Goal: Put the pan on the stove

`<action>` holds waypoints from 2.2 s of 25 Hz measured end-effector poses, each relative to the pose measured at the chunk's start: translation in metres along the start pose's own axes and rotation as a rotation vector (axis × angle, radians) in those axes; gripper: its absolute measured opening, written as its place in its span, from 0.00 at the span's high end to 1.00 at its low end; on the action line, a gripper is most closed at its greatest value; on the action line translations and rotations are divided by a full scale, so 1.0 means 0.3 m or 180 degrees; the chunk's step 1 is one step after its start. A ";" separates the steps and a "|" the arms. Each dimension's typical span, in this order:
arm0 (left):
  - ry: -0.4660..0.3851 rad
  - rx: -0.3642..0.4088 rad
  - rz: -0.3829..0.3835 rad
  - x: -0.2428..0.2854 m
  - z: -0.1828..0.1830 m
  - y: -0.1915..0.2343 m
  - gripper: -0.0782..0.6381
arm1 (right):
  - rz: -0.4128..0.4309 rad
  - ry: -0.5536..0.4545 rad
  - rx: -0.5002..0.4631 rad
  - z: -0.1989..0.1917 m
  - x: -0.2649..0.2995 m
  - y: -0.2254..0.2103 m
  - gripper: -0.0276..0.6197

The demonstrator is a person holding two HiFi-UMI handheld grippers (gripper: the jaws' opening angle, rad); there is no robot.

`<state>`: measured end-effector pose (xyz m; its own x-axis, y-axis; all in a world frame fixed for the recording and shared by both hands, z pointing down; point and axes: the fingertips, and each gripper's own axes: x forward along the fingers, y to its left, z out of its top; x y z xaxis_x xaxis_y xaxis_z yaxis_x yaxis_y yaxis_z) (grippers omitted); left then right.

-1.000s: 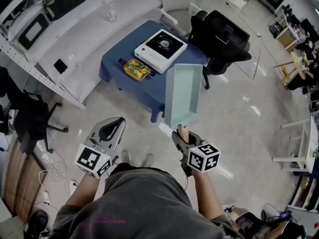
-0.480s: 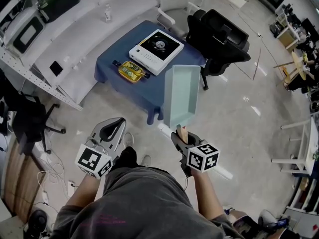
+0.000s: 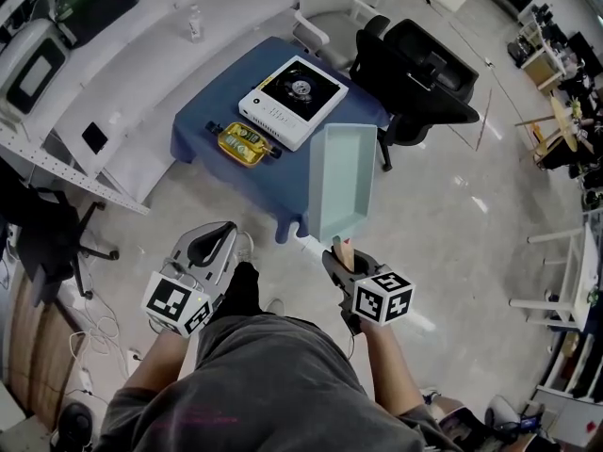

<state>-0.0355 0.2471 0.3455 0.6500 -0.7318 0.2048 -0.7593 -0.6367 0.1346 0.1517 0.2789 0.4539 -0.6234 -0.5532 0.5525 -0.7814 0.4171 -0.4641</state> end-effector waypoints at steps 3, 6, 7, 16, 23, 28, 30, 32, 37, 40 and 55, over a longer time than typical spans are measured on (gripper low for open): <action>0.0018 -0.0010 -0.0027 0.056 0.005 0.075 0.87 | -0.0019 0.0020 0.0046 0.044 0.068 -0.023 0.81; 0.0044 -0.0035 -0.0050 0.108 0.005 0.156 0.87 | -0.0045 0.0050 0.0077 0.086 0.140 -0.045 0.81; 0.0055 -0.0046 -0.0059 0.125 0.004 0.184 0.87 | -0.0052 0.0064 0.0086 0.100 0.164 -0.051 0.81; 0.0150 -0.0085 -0.0187 0.287 0.042 0.444 0.88 | -0.0160 0.0143 0.0210 0.268 0.372 -0.103 0.81; 0.0203 -0.0075 -0.0301 0.410 0.081 0.637 0.88 | -0.0257 0.0177 0.0279 0.399 0.524 -0.138 0.81; 0.0210 -0.0056 -0.0379 0.480 0.105 0.753 0.88 | -0.0344 0.0188 0.0314 0.476 0.617 -0.166 0.82; 0.0221 -0.0064 -0.0406 0.504 0.109 0.794 0.88 | -0.0380 0.0201 0.0312 0.505 0.648 -0.179 0.81; 0.0220 -0.0068 -0.0420 0.526 0.118 0.833 0.88 | -0.0419 0.0221 0.0299 0.533 0.675 -0.196 0.81; 0.0211 -0.0081 -0.0431 0.566 0.134 0.907 0.88 | -0.0506 0.0280 0.0281 0.586 0.726 -0.237 0.82; 0.0193 -0.0095 -0.0429 0.582 0.136 0.942 0.88 | -0.0556 0.0304 0.0245 0.614 0.750 -0.261 0.82; 0.0268 -0.0175 -0.0274 0.676 0.102 1.024 0.88 | -0.0651 0.0585 -0.0128 0.738 0.850 -0.477 0.81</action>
<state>-0.1358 -0.1043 0.3986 0.7096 -0.6506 0.2705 -0.7029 -0.6804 0.2076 0.1103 -0.0815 0.5081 -0.4441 -0.4902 0.7500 -0.8897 0.3404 -0.3043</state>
